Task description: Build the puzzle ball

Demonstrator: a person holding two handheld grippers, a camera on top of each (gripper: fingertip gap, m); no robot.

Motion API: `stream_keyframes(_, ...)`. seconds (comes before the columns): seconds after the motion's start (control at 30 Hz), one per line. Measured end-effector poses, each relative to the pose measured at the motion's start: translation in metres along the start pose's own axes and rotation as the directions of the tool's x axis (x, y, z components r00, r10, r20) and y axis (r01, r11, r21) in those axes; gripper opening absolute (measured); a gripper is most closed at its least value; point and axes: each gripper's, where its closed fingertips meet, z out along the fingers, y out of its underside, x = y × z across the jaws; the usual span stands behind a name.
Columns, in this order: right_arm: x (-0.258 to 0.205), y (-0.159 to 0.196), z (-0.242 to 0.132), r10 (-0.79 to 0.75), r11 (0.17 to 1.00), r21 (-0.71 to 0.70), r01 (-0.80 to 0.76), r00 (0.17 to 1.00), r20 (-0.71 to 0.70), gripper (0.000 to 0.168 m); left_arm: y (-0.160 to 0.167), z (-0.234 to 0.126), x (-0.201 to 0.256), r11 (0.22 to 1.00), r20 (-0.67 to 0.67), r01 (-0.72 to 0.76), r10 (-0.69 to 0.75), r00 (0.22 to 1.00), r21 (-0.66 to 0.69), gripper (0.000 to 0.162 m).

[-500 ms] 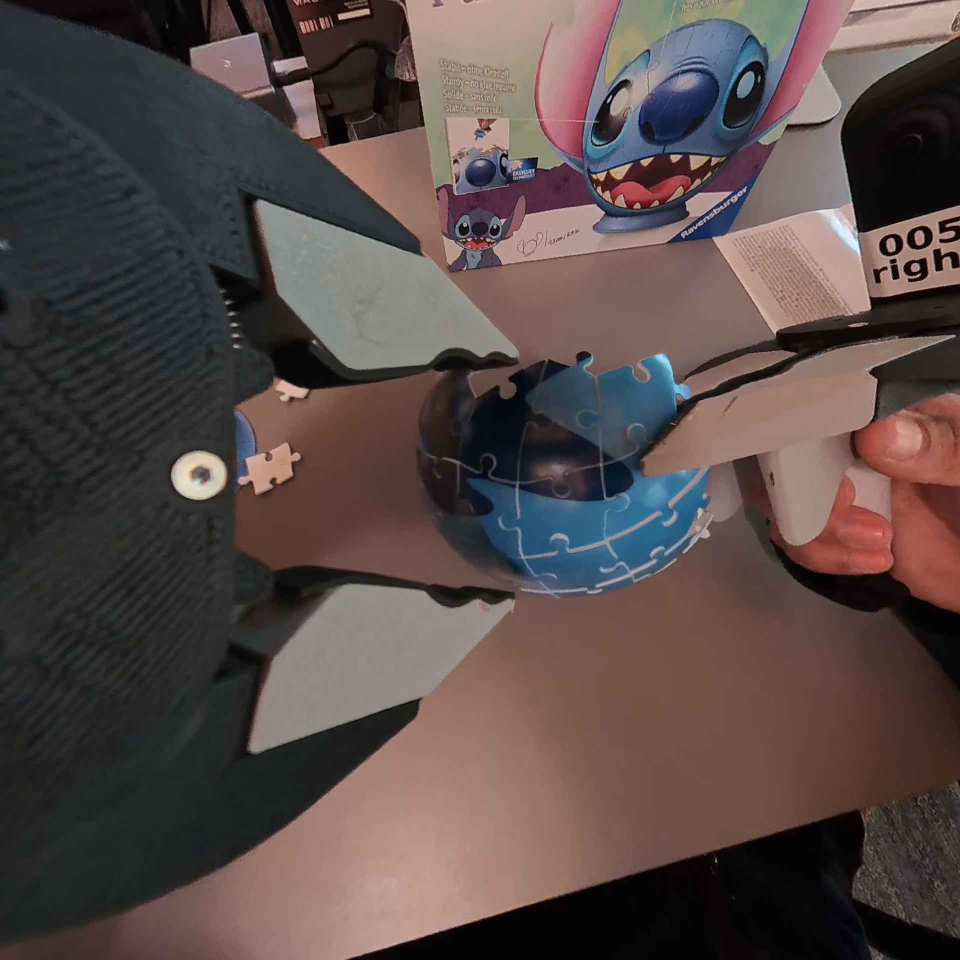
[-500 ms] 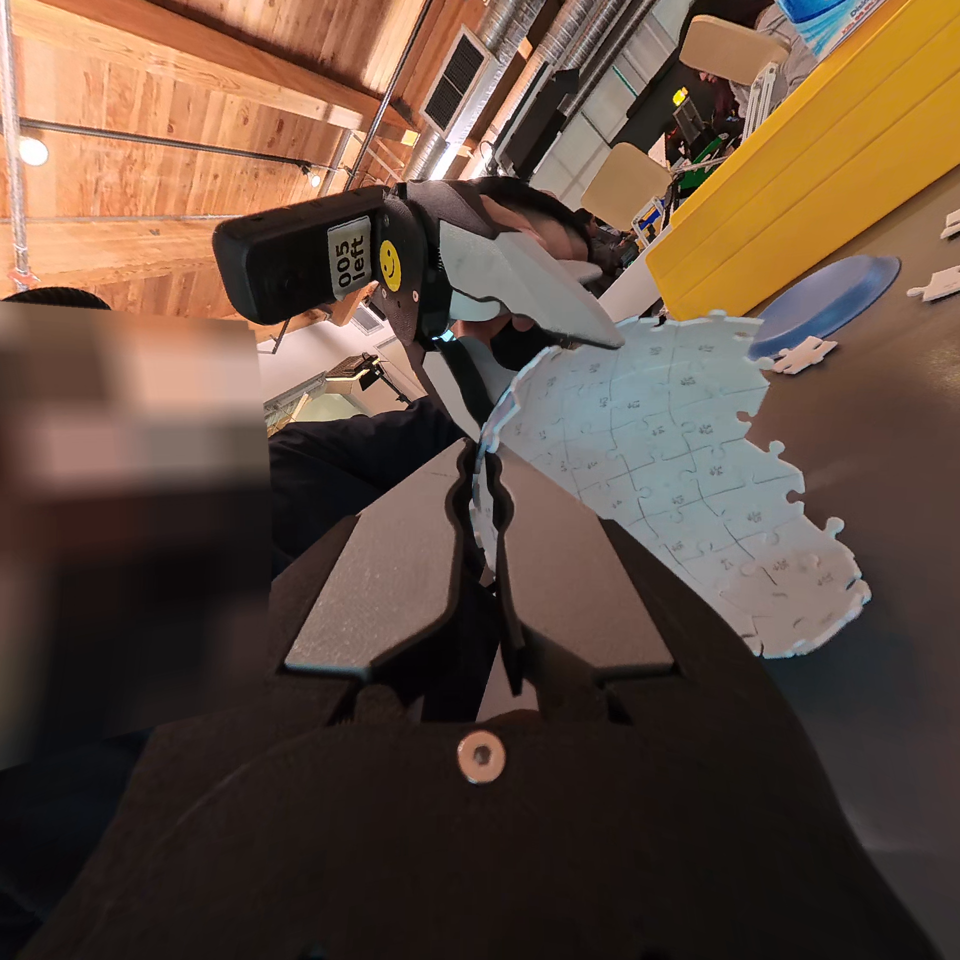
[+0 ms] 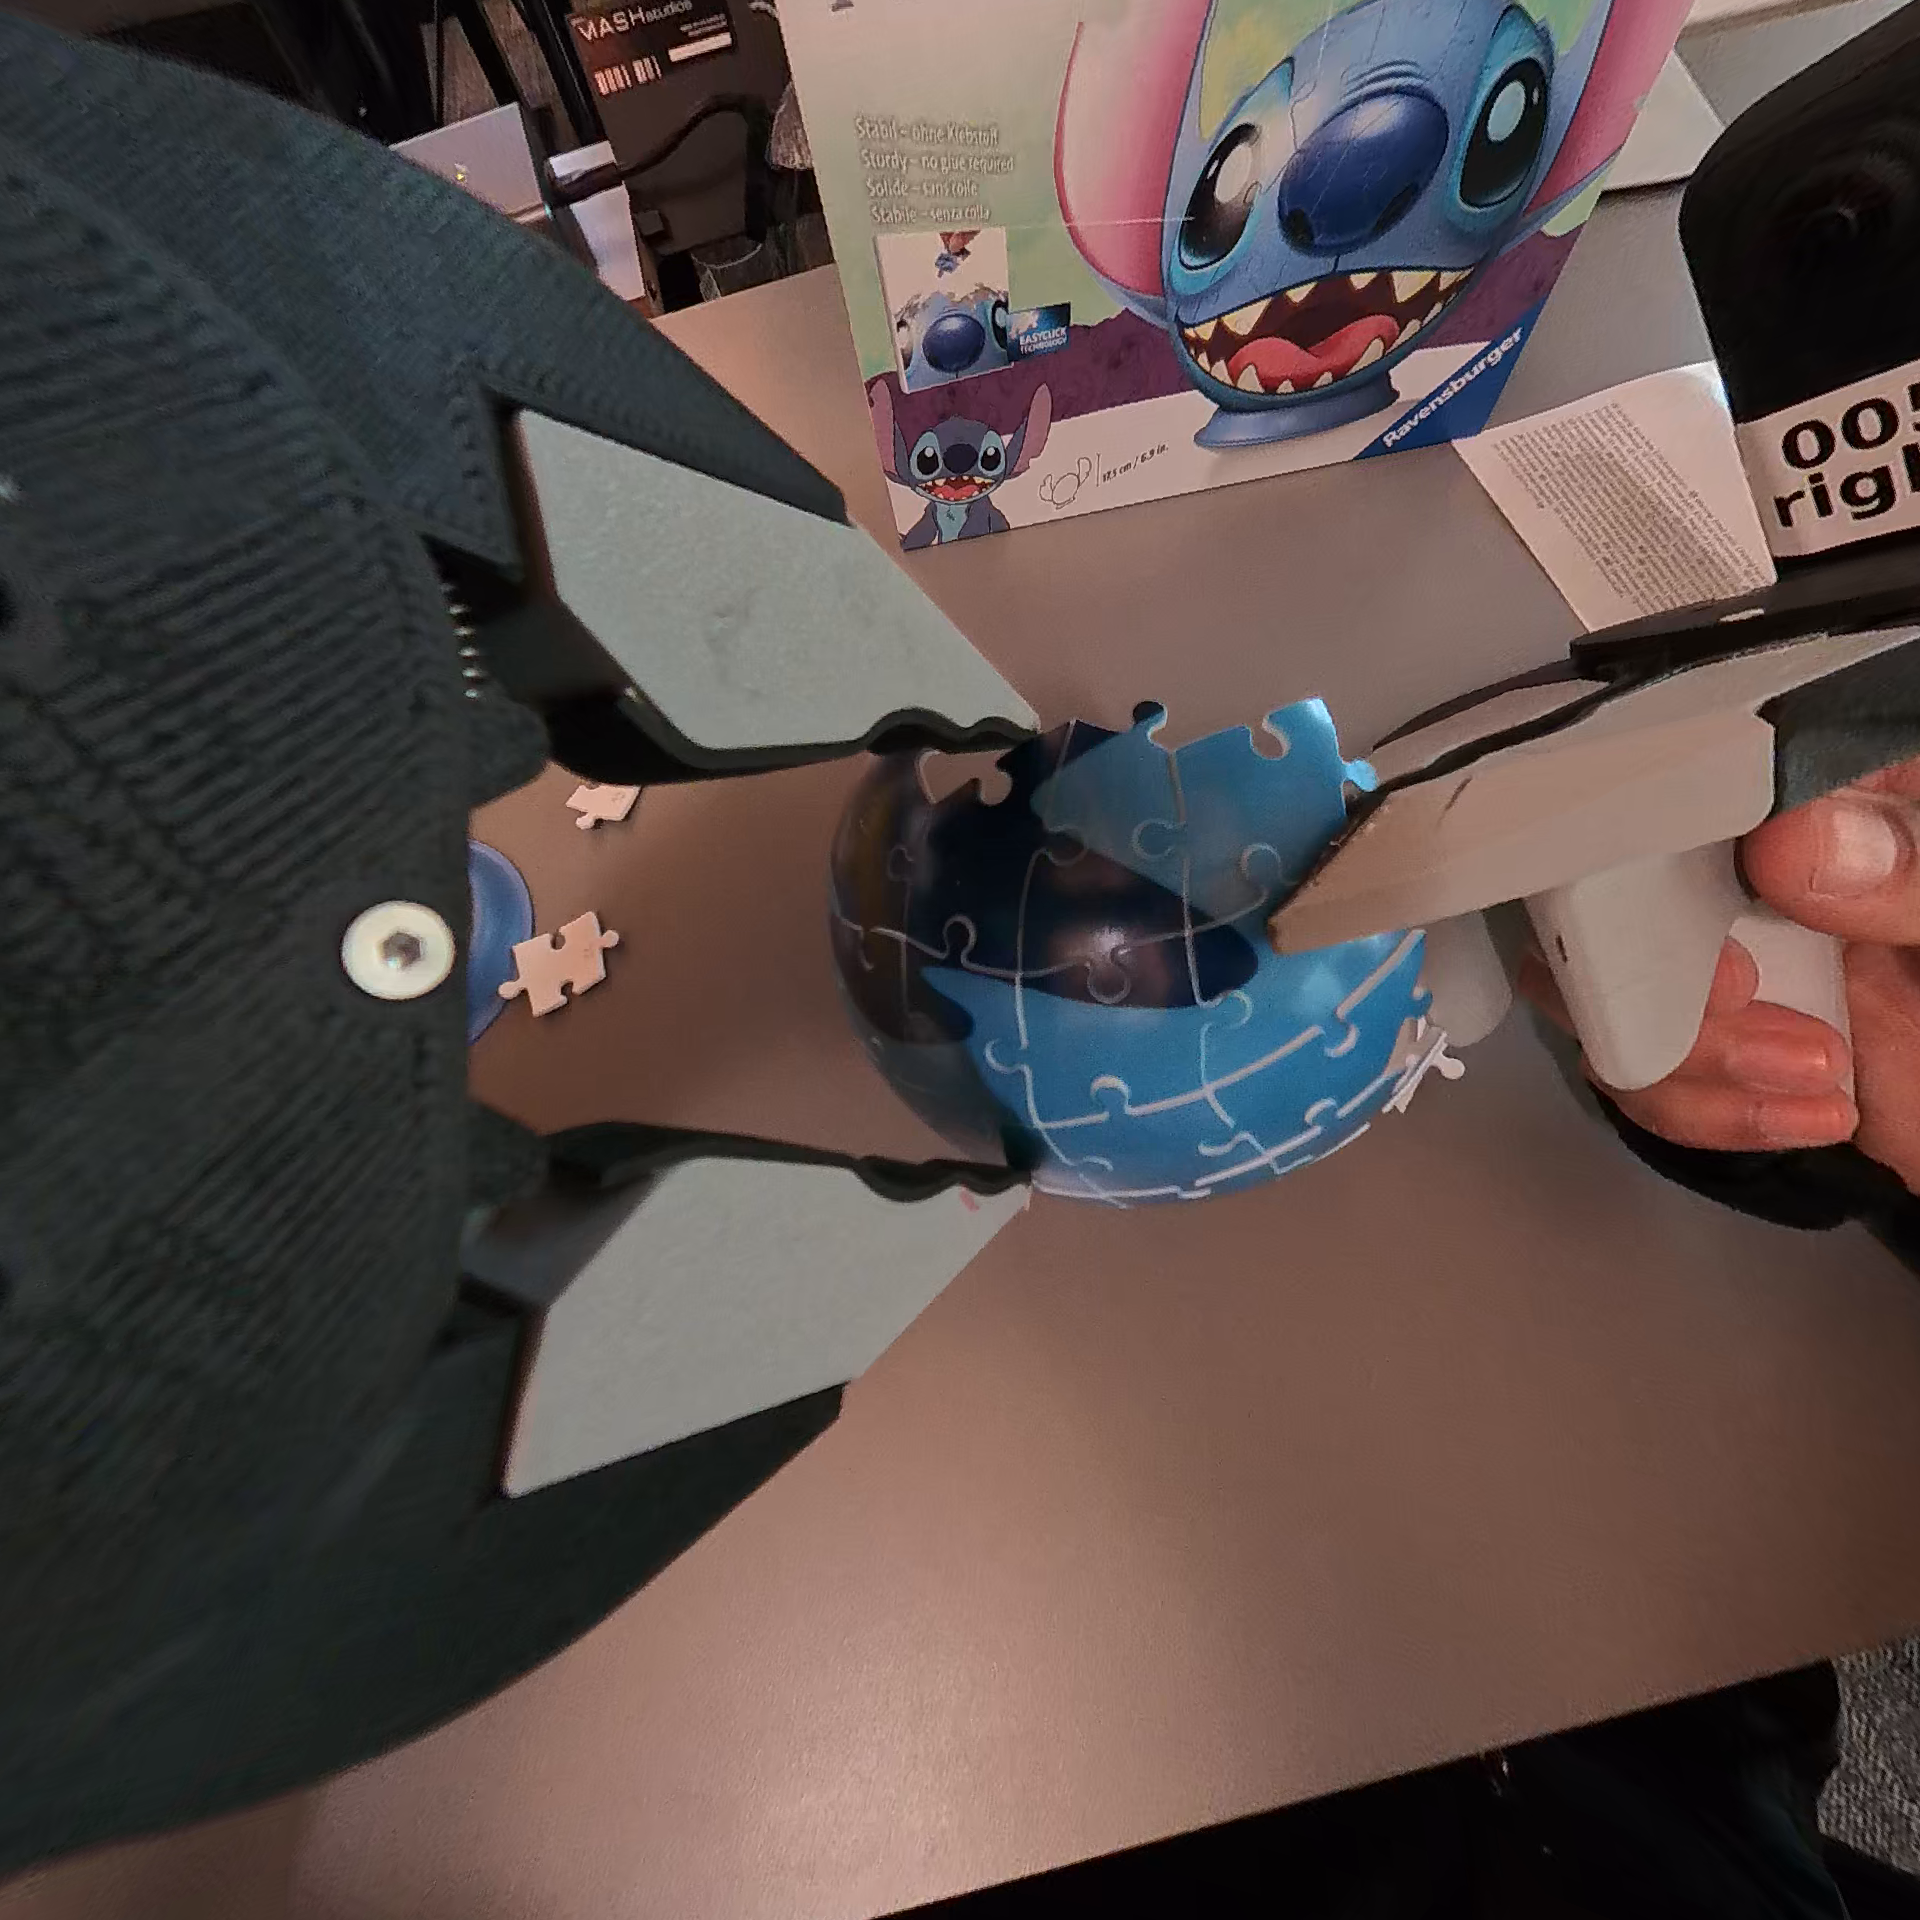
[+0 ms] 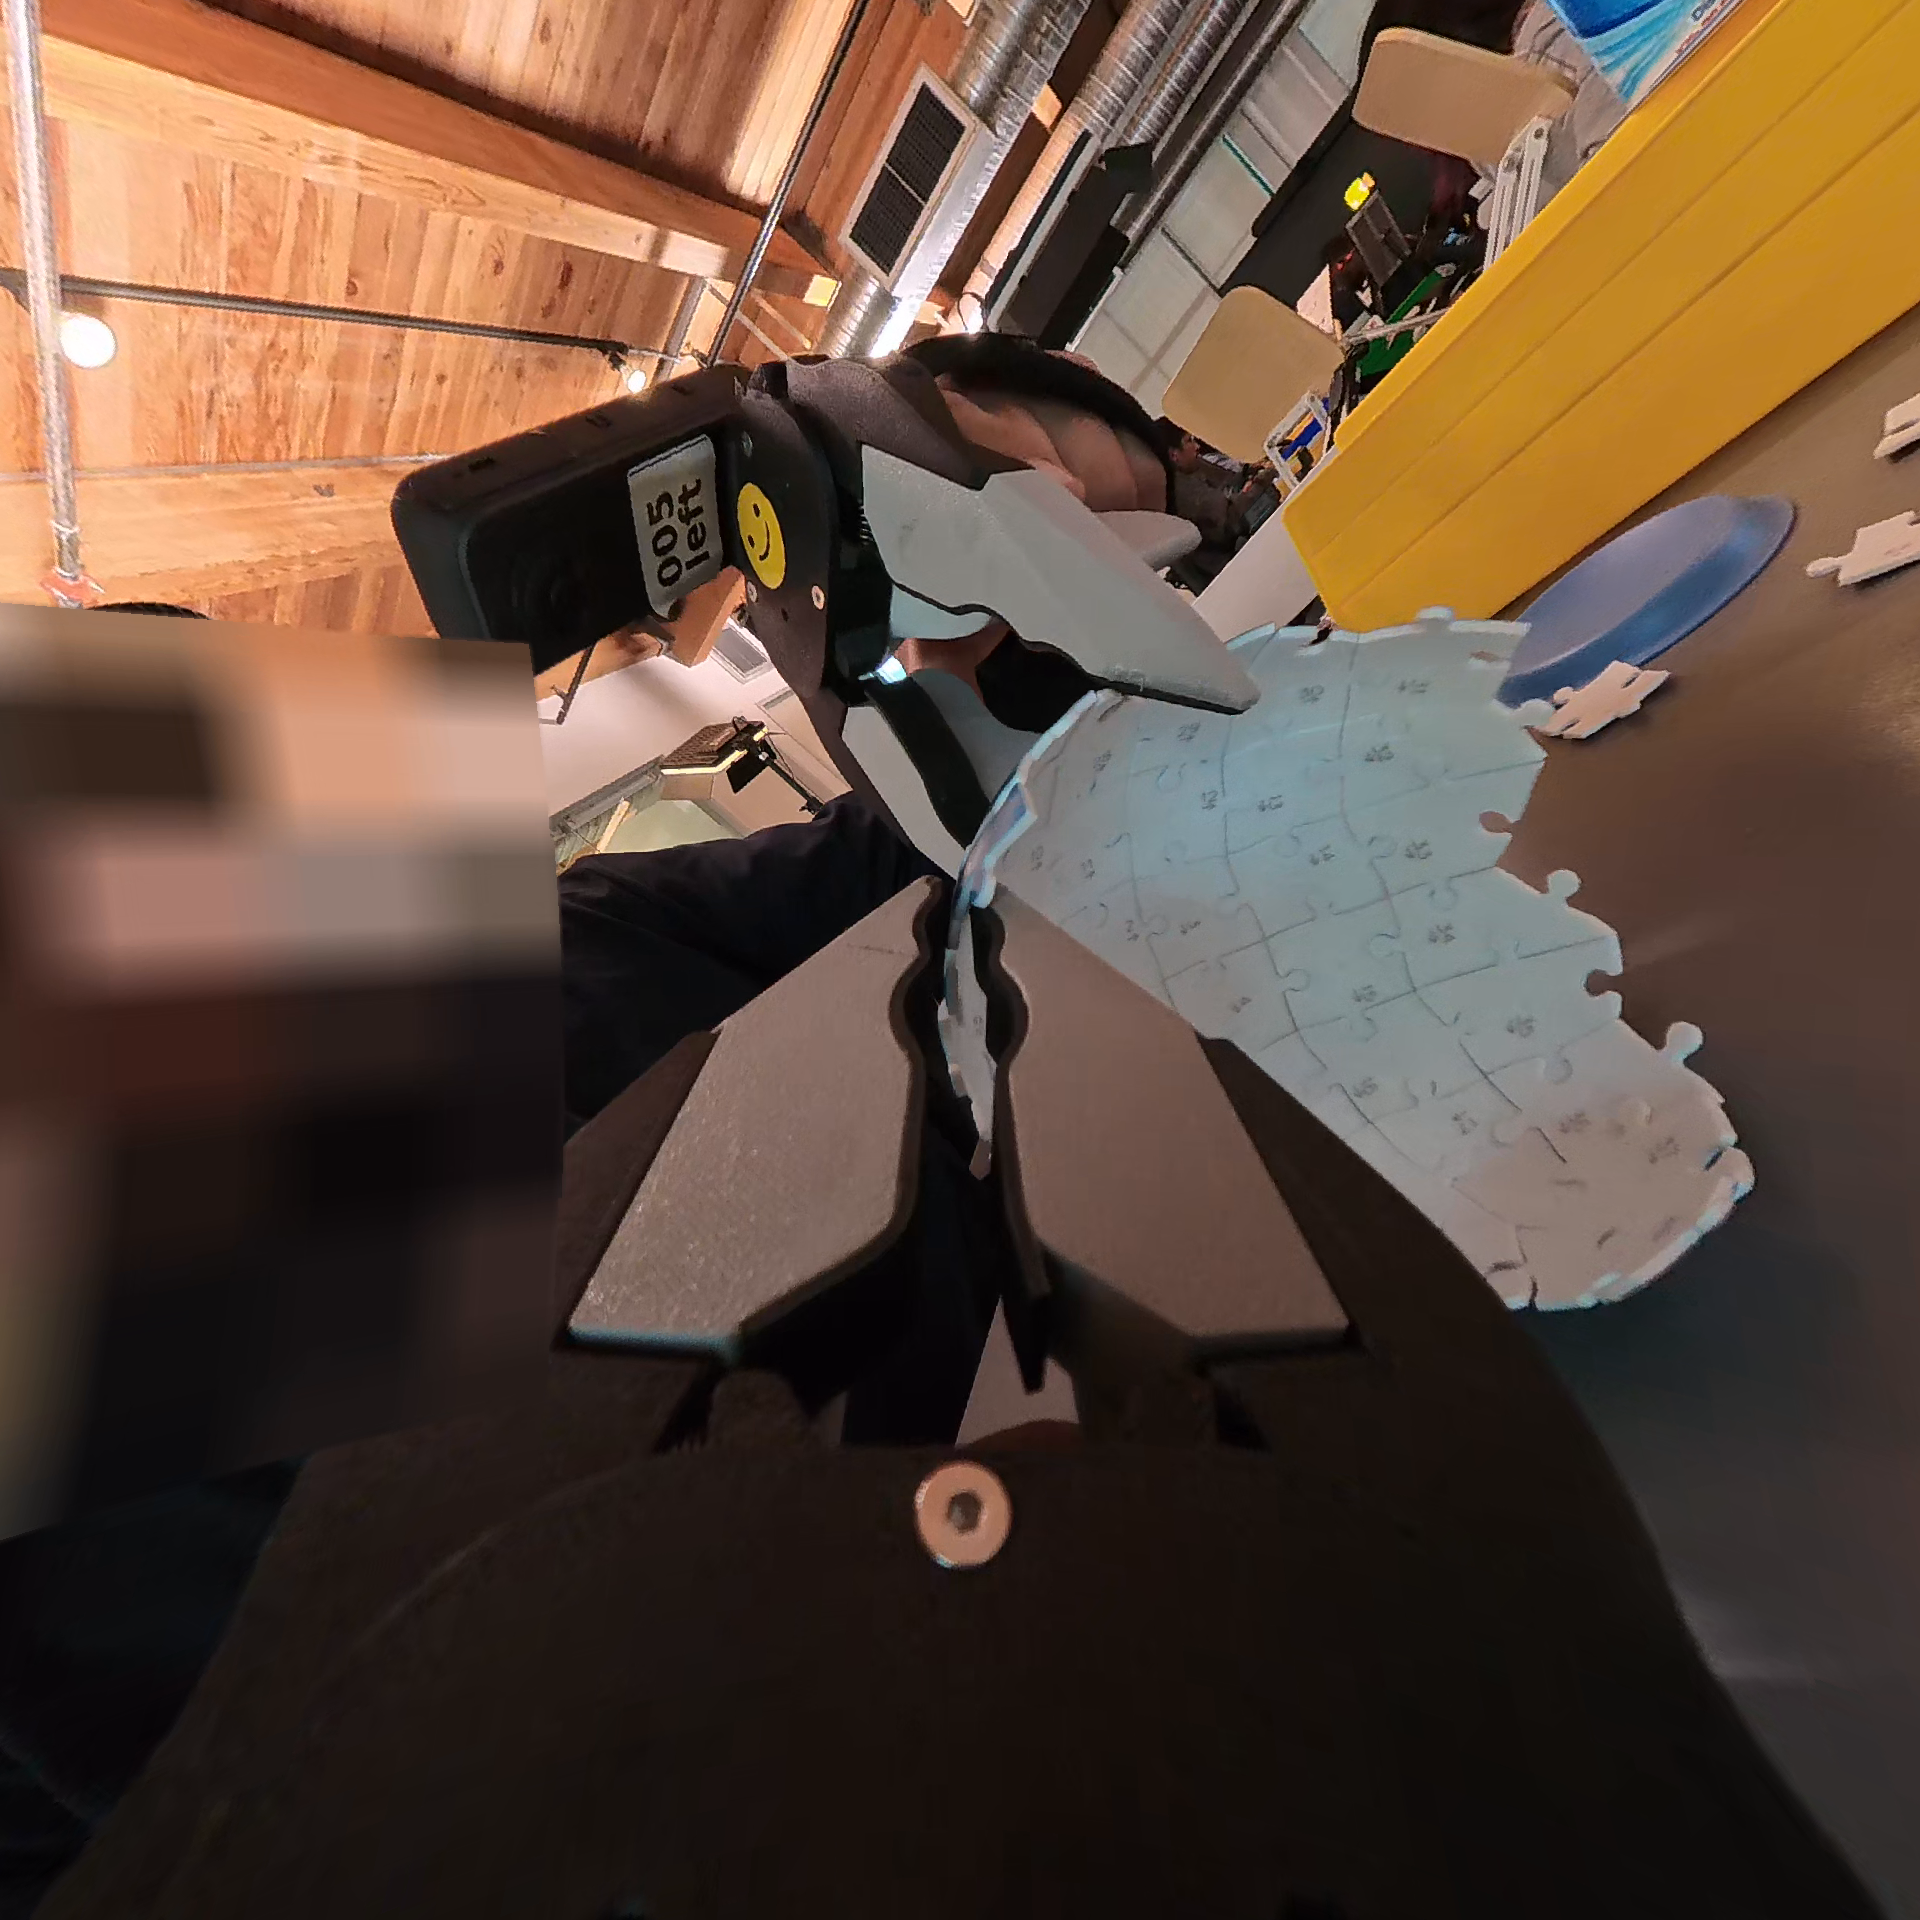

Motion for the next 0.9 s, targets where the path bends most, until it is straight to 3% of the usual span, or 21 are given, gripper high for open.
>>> stream_keyframes(0.5,-0.0016,0.0033,0.0010,-0.023,0.999,-0.030,0.022,1.000,-0.018,0.009,0.0027,0.0007,-0.0004,1.000,-0.018,0.004,-0.005,1.000,-0.009,0.069)
stream_keyframes(0.9,0.0007,0.0065,0.0021,-0.025,0.999,-0.049,0.023,0.999,-0.032,0.004,0.0024,-0.0004,0.0010,1.000,-0.020,0.006,-0.006,1.000,-0.005,0.065)
